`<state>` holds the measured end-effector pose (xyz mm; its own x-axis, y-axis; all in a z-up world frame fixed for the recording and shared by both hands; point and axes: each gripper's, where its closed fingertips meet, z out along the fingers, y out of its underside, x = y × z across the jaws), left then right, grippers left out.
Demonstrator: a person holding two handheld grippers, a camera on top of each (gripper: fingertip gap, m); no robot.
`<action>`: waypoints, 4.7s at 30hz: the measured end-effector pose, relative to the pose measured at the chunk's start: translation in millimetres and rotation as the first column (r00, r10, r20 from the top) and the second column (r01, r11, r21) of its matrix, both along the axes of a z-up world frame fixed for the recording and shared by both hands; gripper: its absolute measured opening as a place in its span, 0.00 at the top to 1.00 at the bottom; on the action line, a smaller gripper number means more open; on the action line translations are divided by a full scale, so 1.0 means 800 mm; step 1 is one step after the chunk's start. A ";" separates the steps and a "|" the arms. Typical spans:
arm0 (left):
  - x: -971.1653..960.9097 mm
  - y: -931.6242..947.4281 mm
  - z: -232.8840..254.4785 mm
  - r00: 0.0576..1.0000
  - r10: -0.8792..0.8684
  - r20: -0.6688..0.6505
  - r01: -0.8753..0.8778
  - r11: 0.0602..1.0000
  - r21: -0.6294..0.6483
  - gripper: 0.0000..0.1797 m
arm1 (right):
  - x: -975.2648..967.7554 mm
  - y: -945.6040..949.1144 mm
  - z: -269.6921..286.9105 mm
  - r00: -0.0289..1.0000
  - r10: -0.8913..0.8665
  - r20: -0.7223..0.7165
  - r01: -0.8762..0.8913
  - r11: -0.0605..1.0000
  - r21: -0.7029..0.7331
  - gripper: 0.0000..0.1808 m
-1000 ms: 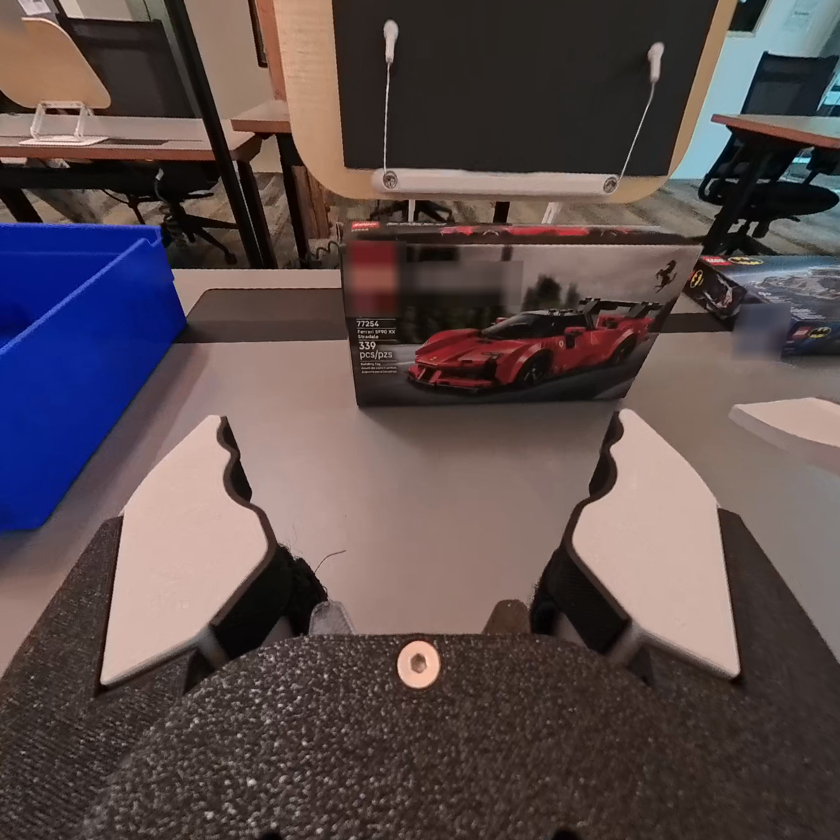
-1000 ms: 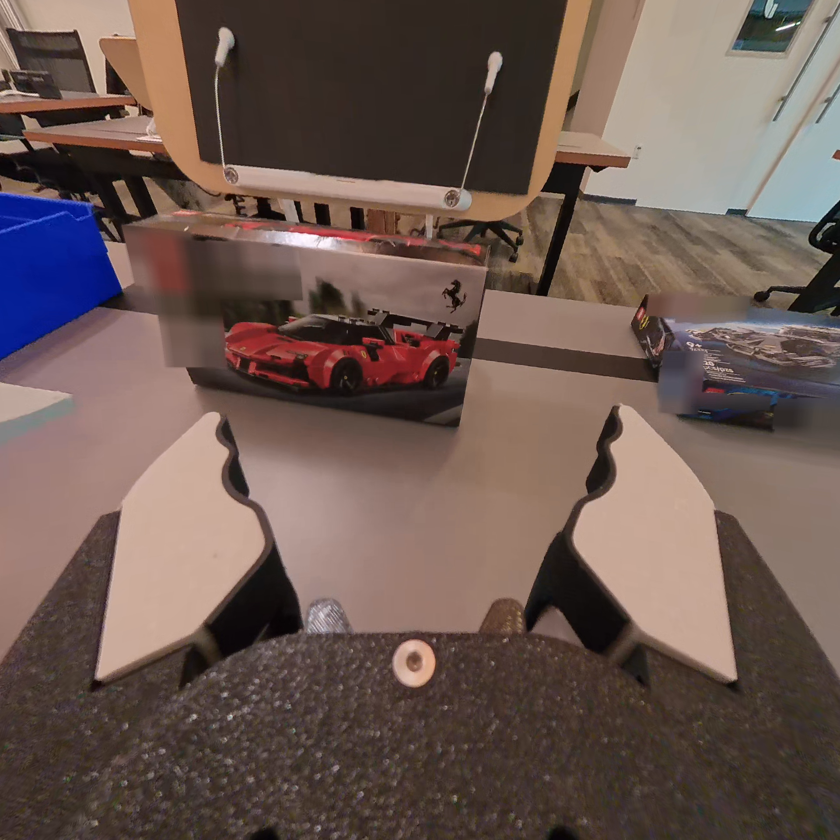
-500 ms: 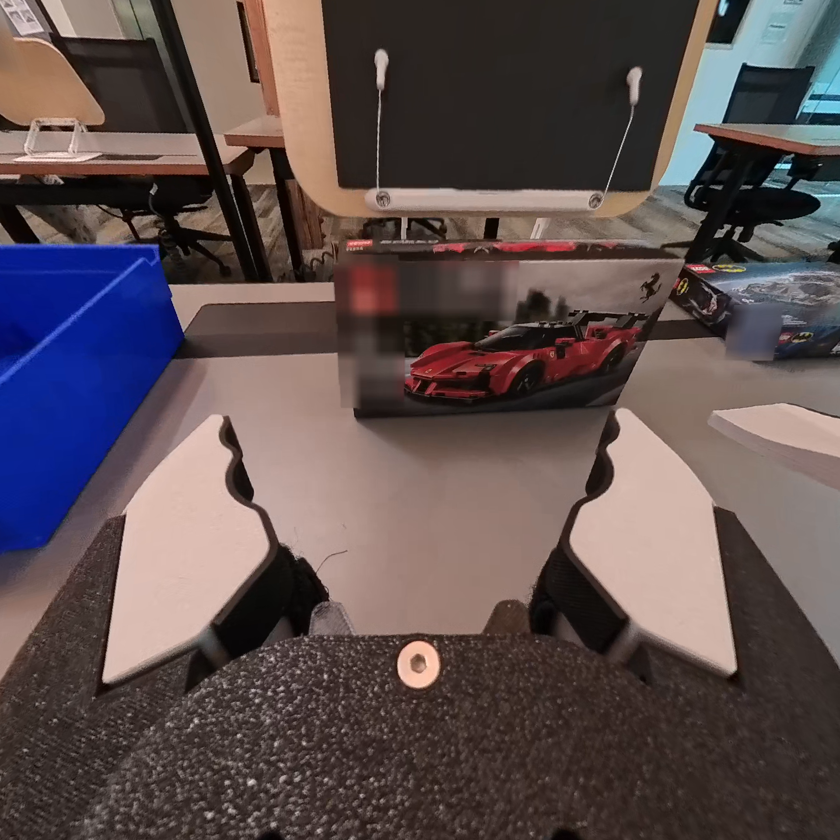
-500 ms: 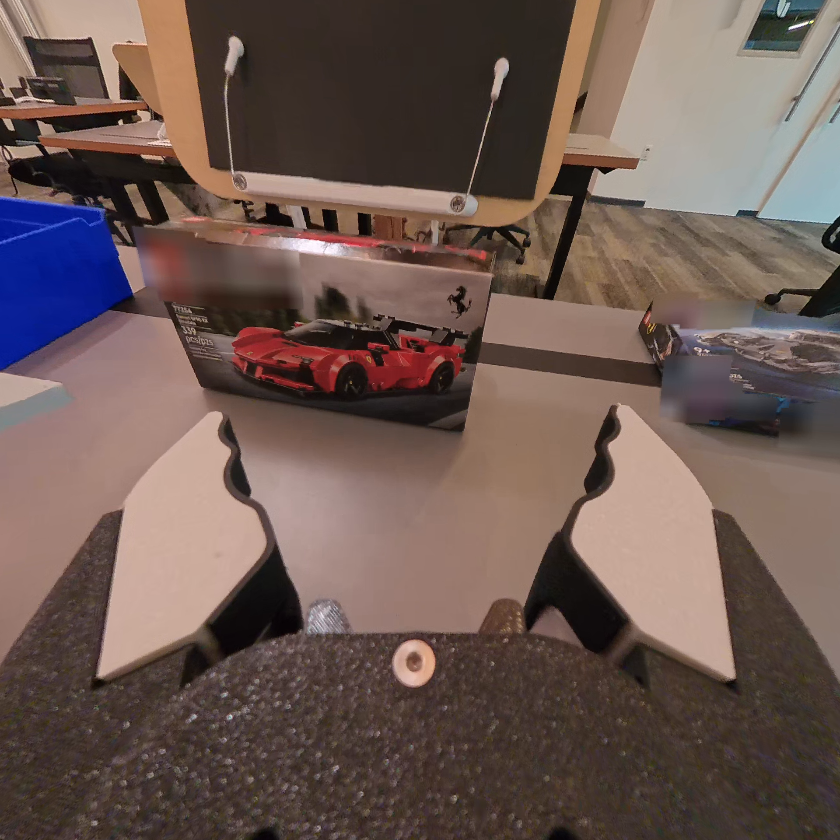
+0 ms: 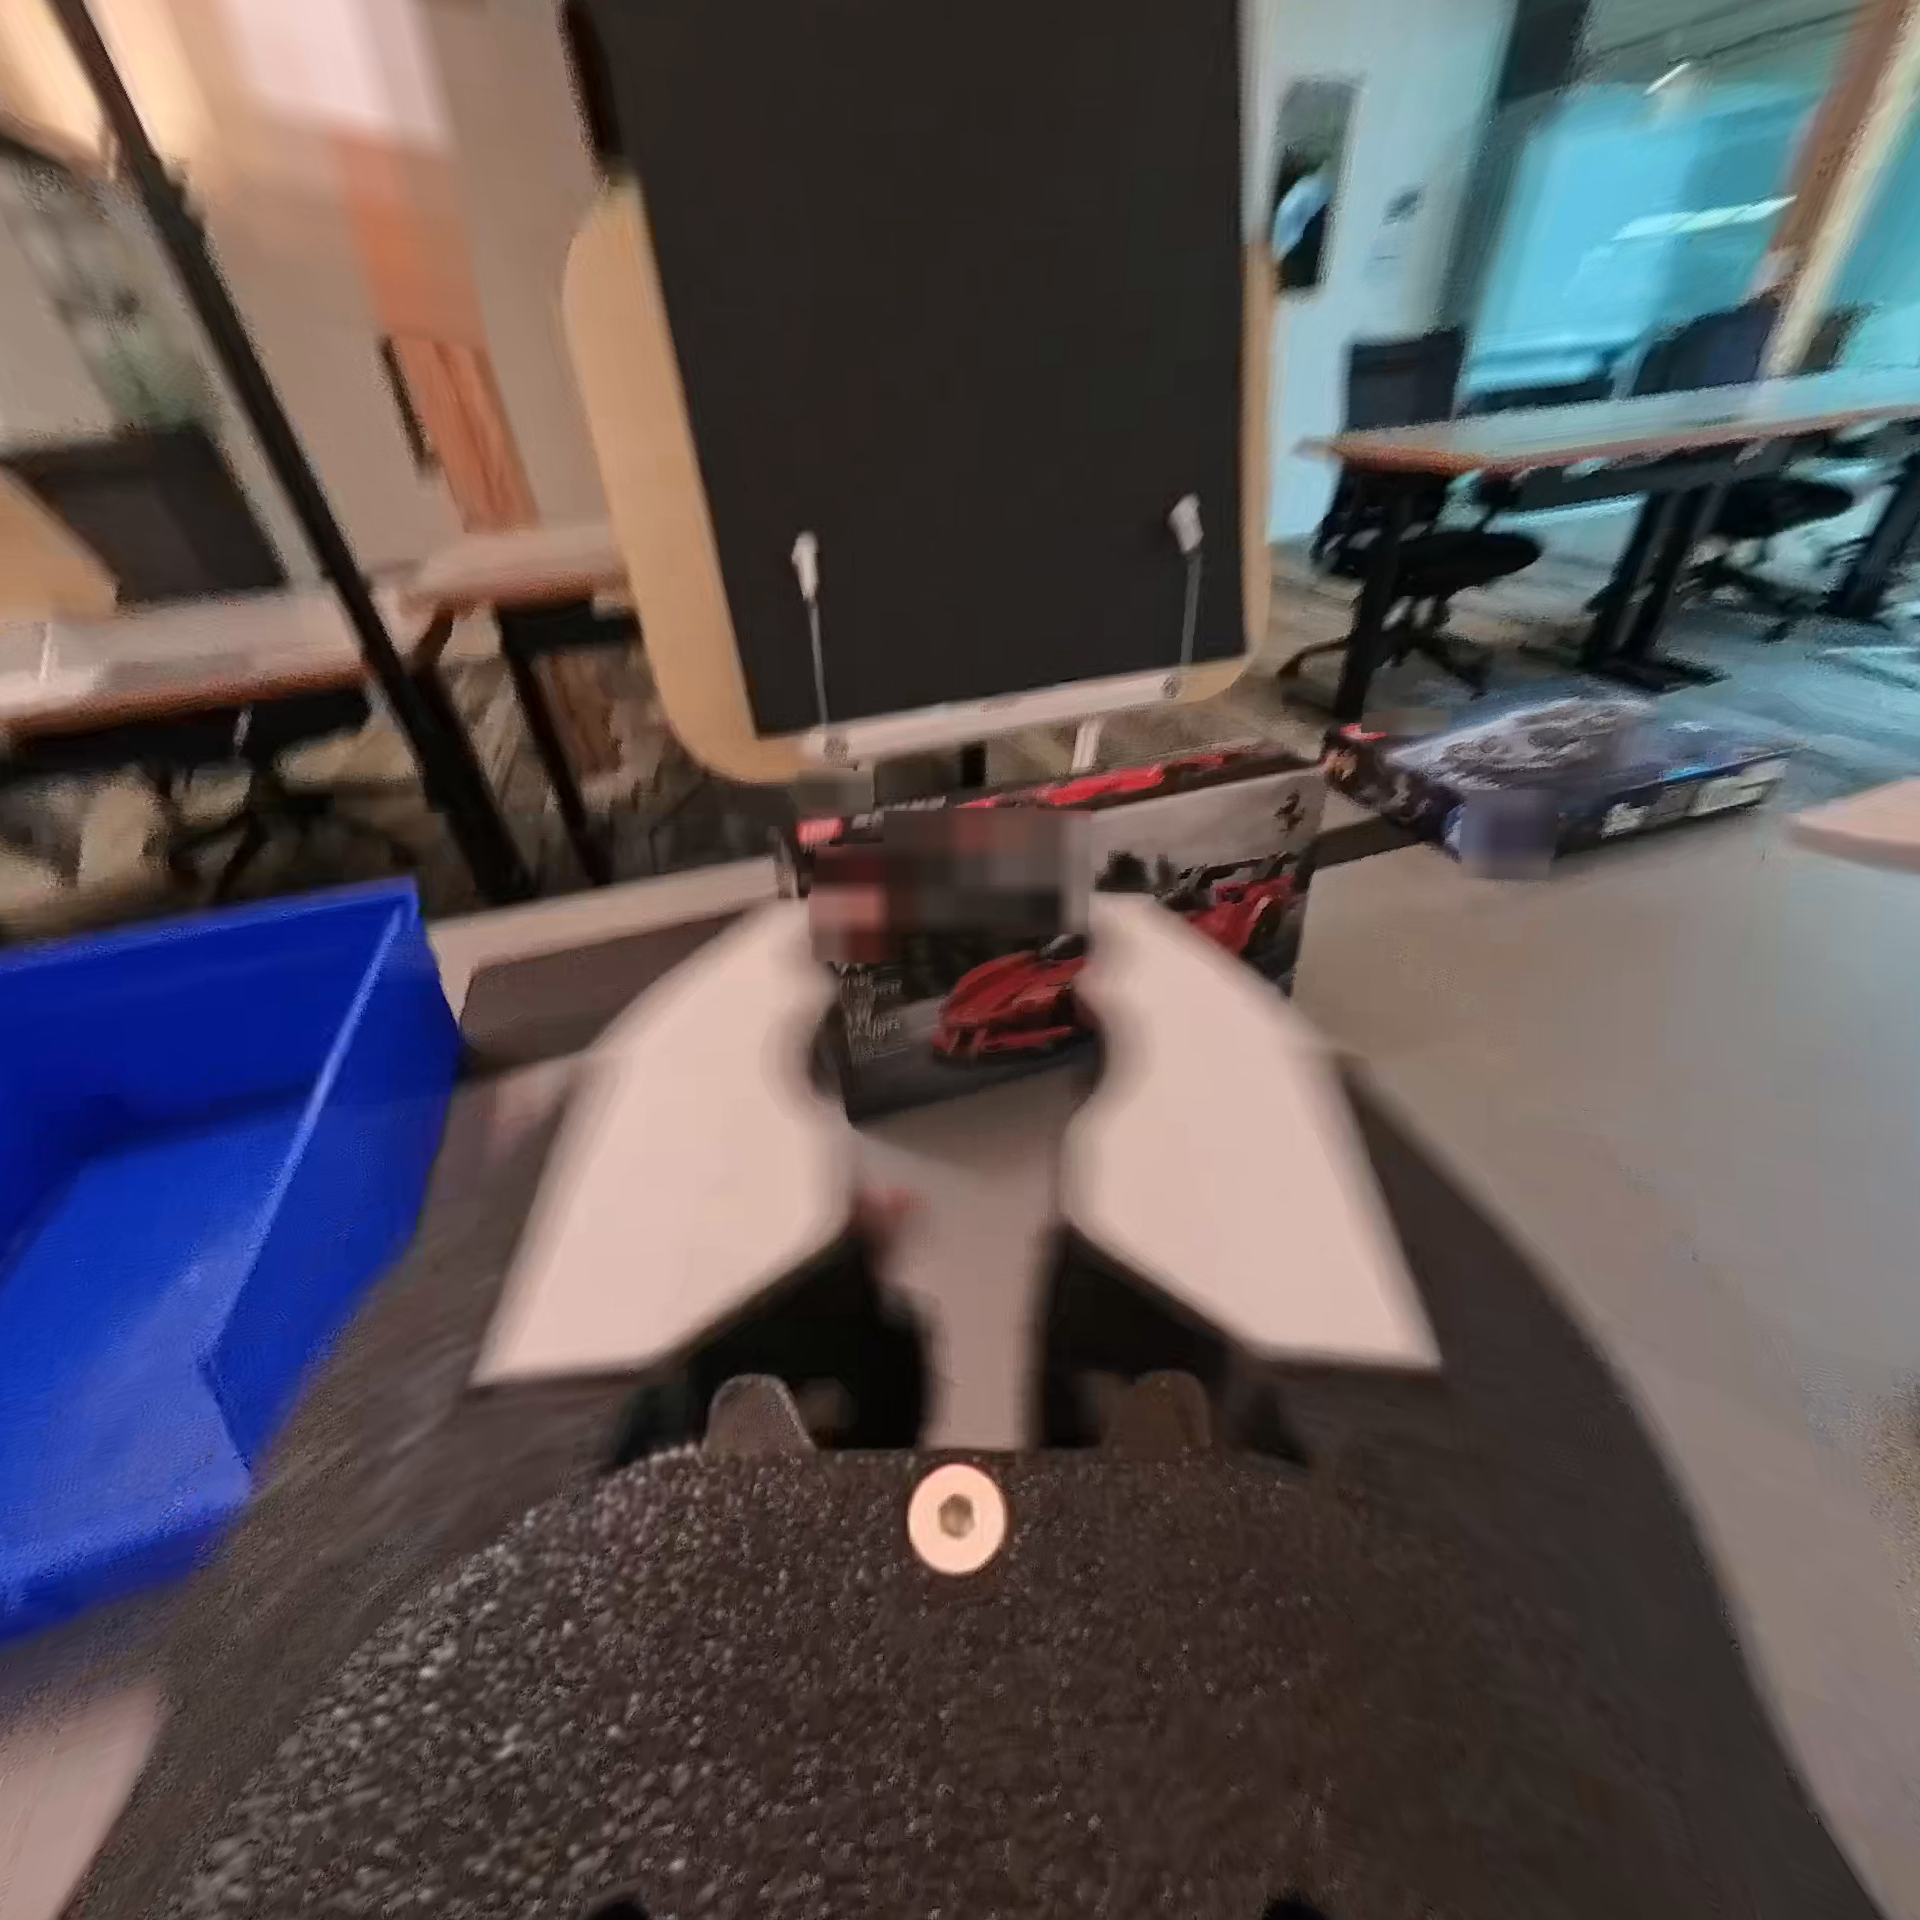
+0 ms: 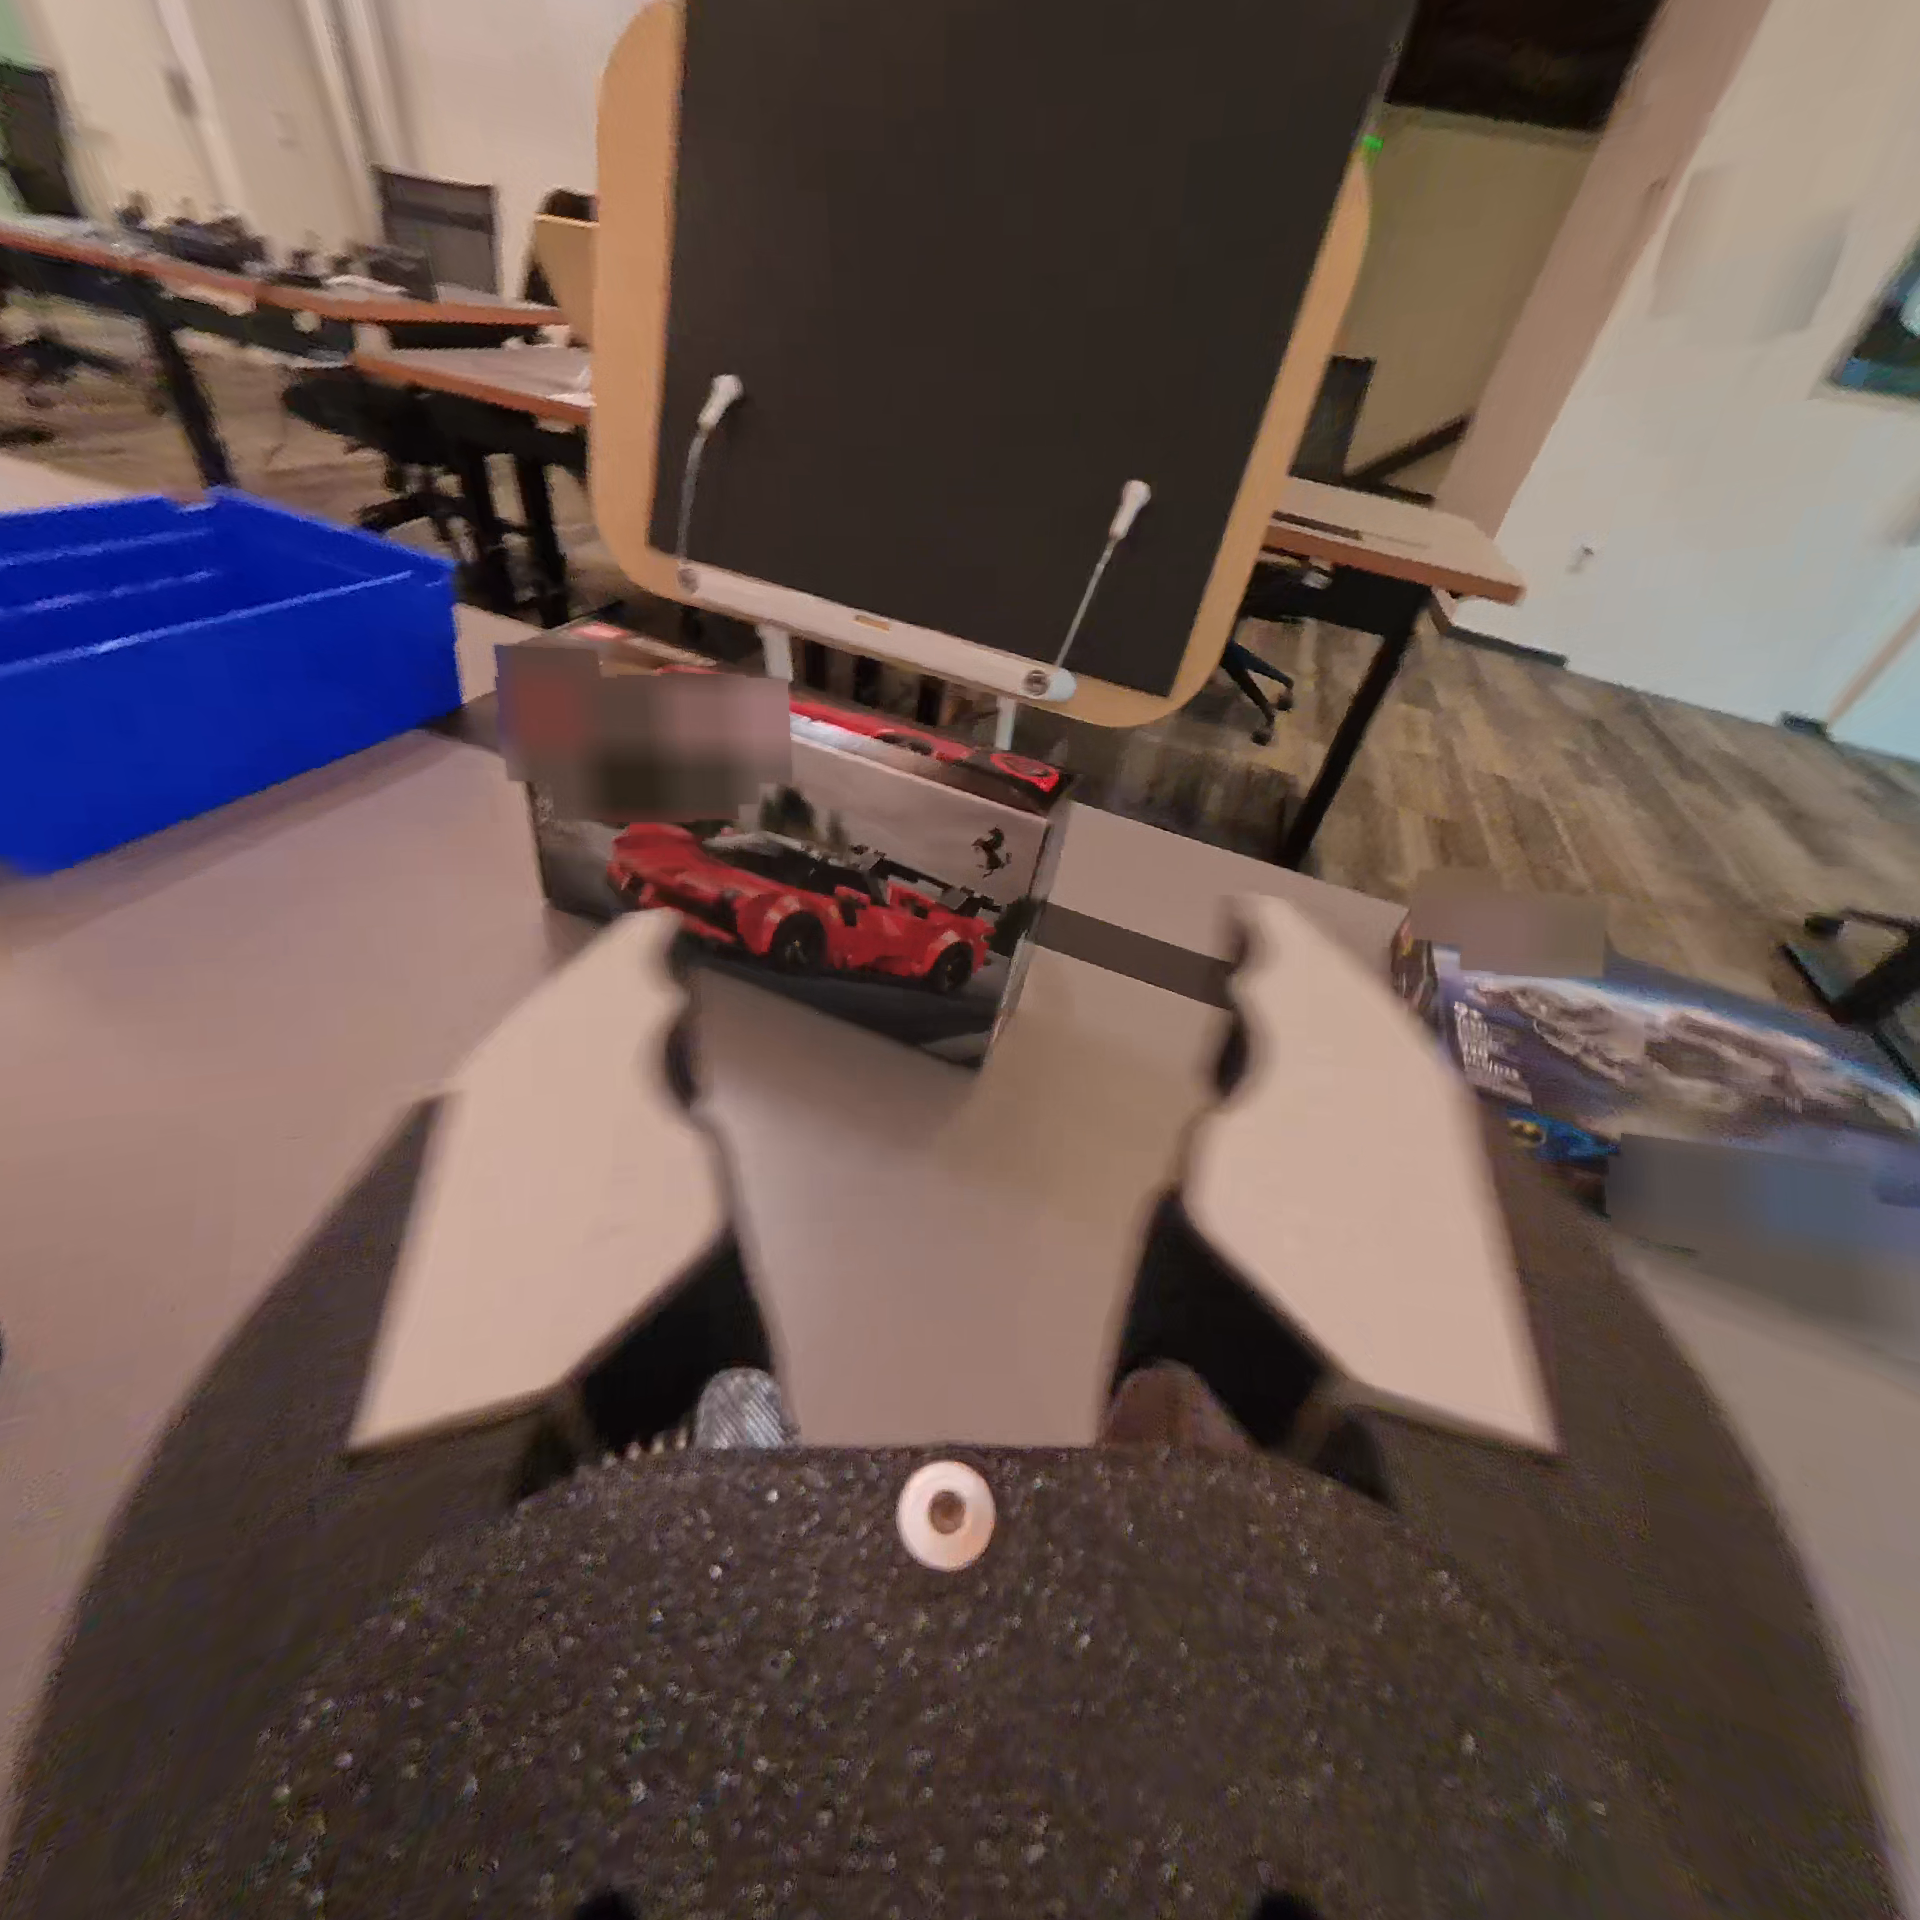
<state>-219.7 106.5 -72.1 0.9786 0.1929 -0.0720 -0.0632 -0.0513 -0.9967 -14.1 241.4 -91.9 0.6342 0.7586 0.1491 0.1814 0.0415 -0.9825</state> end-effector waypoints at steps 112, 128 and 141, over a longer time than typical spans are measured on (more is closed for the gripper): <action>0.074 0.024 -0.212 0.702 -0.710 0.055 0.685 0.653 -0.324 0.25 | 0.020 -0.007 -0.108 0.540 0.611 0.579 -0.604 0.761 -0.239 0.19; 0.094 0.033 -0.208 0.587 -0.809 0.034 0.782 0.556 -0.281 0.50 | -0.154 -0.124 -0.131 -0.113 0.489 0.865 -0.573 0.679 -0.459 0.33; 0.057 0.029 -0.123 0.698 -0.715 0.050 0.716 0.693 -0.085 0.22 | -0.159 -0.129 -0.074 0.126 0.684 0.719 -0.743 0.545 -0.389 0.53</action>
<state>-174.3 129.9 -170.4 0.8191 -0.5724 -0.0390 -0.1068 -0.0853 -0.9906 -140.9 138.1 -151.4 -0.5816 0.7750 0.2471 0.6382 0.6231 -0.4521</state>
